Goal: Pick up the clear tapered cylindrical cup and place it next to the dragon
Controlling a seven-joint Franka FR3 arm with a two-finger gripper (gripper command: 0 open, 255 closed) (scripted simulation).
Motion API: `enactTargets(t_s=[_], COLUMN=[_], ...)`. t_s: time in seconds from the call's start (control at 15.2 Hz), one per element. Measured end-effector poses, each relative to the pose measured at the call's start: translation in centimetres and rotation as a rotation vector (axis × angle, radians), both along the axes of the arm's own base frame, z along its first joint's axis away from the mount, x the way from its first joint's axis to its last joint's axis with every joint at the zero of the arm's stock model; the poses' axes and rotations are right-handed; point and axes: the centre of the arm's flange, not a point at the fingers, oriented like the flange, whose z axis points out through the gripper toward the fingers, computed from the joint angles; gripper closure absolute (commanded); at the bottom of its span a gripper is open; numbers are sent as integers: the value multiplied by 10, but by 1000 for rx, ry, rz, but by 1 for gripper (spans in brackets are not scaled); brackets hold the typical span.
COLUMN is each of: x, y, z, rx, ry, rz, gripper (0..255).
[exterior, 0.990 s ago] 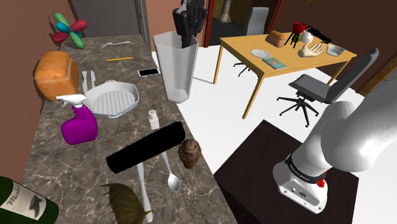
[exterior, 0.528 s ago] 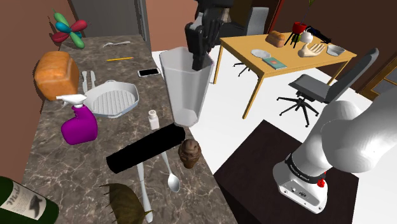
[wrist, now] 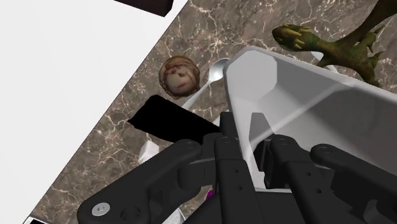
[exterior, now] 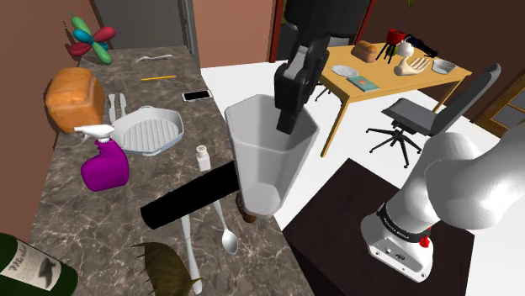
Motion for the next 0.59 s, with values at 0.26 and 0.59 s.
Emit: enactTargets(t_s=[0.26,0.59], x=[-44,-107], y=[25,50], z=[-4,-1], rx=[0,0], ry=[0,-1], rz=[0,-1], gripper=[255,255])
